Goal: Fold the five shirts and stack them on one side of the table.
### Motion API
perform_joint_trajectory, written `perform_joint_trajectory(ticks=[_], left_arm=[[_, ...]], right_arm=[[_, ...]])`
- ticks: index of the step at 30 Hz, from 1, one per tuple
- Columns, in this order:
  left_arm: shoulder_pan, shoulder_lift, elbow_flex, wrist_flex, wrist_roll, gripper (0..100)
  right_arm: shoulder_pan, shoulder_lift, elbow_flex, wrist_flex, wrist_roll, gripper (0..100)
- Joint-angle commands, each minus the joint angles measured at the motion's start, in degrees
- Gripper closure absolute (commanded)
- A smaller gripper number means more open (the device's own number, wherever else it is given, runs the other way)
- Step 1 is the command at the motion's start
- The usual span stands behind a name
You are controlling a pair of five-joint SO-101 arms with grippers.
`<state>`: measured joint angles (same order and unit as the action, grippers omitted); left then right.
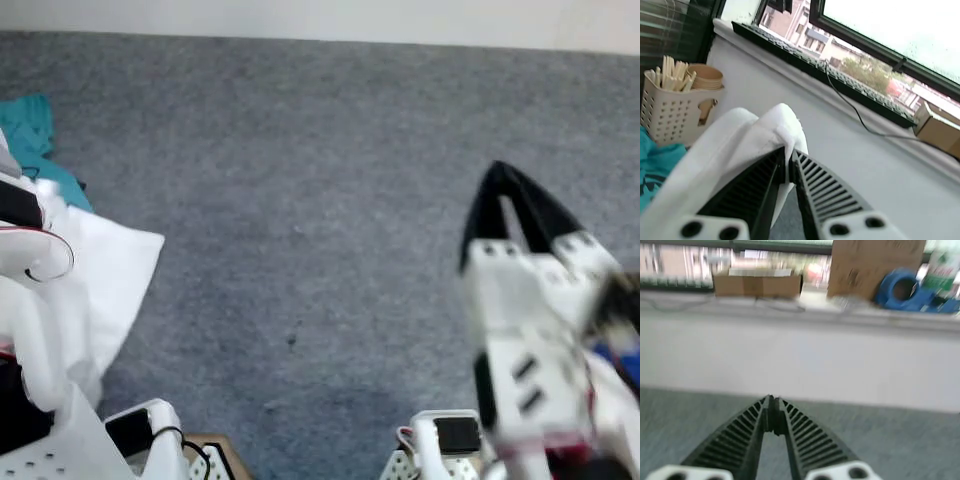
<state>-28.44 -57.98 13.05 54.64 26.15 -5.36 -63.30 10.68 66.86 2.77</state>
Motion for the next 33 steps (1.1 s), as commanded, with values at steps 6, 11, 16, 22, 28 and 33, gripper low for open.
perform_joint_trajectory(ticks=[6,11,16,22,28,33], left_arm=[[3.91,0.13,8.57,-1.49,-3.60,99],[17.89,3.74,13.14,-1.49,-11.78,99],[28.00,18.68,11.56,-6.59,-11.78,99],[35.30,33.98,2.51,-15.47,-6.33,99],[48.13,38.37,-12.09,-15.38,-6.51,99],[56.04,43.03,-27.65,-15.12,-6.59,99]], right_arm=[[-11.38,18.59,5.93,-1.54,-6.95,99.0],[-11.03,26.86,6.37,-1.71,-8.53,99.0],[-6.55,29.41,6.02,-2.77,-8.70,99.0],[-0.04,29.41,6.37,-3.03,-8.79,99.0],[4.53,29.58,6.46,-3.38,-8.79,99.0],[7.25,29.93,6.46,-3.47,-8.88,99.0]])
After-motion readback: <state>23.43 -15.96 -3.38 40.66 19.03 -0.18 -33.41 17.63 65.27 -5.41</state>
